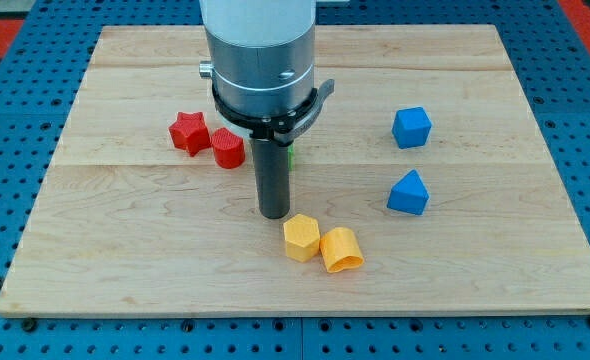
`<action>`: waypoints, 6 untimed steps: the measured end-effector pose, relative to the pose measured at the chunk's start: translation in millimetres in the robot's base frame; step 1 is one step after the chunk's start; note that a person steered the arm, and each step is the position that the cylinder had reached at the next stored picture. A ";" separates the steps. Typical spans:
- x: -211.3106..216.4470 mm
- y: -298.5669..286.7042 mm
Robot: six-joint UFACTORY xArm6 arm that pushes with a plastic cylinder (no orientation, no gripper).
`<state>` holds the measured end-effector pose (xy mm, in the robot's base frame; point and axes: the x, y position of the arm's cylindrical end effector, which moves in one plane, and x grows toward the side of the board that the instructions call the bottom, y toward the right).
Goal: Point your arm at red circle
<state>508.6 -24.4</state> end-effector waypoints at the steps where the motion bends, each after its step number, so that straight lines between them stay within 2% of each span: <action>1: 0.0 2.2; 5: -0.4 -12.6; 6: -14.4 -12.7</action>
